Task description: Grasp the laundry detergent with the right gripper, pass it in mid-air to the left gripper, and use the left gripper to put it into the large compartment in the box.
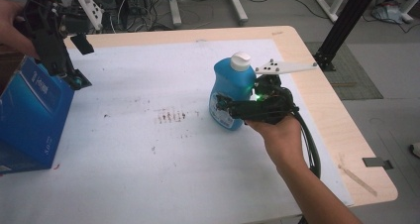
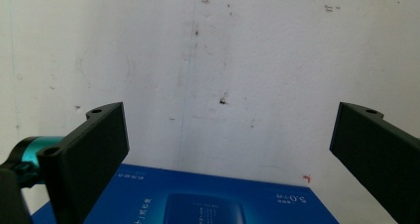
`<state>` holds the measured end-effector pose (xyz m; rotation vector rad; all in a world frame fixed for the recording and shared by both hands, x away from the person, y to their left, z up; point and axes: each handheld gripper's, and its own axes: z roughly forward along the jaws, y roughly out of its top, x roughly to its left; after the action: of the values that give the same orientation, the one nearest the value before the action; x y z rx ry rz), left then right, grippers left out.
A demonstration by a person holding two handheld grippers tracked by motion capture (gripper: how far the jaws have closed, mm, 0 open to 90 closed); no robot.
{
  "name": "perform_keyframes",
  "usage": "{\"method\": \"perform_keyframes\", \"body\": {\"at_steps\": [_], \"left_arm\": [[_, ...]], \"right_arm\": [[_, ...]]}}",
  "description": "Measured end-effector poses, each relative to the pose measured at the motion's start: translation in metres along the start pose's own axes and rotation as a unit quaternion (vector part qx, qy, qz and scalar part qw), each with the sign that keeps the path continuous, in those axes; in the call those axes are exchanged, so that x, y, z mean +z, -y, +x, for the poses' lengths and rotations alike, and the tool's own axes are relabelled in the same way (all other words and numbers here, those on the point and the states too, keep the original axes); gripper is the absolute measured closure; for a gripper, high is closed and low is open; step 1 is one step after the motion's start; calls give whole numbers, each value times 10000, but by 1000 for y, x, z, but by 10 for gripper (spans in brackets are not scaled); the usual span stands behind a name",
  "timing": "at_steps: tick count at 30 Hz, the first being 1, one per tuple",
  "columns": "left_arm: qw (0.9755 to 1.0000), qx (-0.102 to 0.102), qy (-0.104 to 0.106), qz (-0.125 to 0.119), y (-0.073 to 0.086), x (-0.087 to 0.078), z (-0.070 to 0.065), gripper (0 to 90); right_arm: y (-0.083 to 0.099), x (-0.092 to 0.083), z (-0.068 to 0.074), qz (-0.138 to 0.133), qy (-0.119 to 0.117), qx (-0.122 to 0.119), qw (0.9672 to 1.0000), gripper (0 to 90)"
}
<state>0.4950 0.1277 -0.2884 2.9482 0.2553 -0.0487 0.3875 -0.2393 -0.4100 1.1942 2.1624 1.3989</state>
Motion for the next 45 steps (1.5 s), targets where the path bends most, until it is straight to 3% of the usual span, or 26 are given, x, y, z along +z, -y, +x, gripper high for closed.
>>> {"method": "perform_keyframes", "body": {"at_steps": [13,21,31,41,45], "left_arm": [[10000,-19,3,-11,0,0,-1,17],[10000,-2,8,-5,-1,2,-1,17],[10000,7,-18,-4,-1,0,-3,17],[10000,47,-55,-50,-2,-6,-8,17],[9999,59,-52,-126,-3,-9,-13,17]], "right_arm": [[2,0,2,-102,-49,-66,9999,378],[1,-6,0,-269,120,-219,9993,450],[-2,-8,-1,-255,80,-229,9994,461],[-14,-9,12,-74,-152,-740,9971,461],[-23,-10,18,-27,-341,-1040,9940,461]]}}
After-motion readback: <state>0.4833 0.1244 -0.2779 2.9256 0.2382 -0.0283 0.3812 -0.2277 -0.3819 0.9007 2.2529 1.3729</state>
